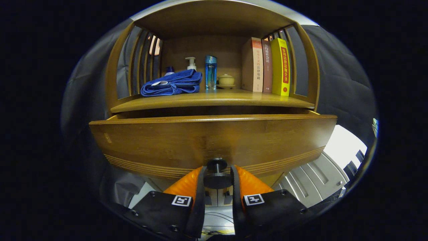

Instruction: Pull open the drawer, take out the items inside it, and place them on the countertop above the cabinet.

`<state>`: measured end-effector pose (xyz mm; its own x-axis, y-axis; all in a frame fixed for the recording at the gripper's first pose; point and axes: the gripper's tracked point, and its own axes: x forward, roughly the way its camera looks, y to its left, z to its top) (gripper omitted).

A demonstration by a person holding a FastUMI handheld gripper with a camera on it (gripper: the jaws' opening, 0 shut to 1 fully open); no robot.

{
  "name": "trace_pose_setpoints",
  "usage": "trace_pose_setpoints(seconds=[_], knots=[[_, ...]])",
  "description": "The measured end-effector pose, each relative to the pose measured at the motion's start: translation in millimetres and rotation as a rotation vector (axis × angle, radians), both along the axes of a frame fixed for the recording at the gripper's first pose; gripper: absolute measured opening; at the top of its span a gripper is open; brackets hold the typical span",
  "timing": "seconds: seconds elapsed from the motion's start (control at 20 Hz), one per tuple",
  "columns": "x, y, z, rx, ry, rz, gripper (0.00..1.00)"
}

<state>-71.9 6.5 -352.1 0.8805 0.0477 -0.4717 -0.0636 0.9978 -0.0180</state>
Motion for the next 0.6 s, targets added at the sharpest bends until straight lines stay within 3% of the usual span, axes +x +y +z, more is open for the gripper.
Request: trace_pose_setpoints(seconds=[0.6], knots=[[-58.1,-5.4,4.9,0.026,0.053,-0.009,0.44]])
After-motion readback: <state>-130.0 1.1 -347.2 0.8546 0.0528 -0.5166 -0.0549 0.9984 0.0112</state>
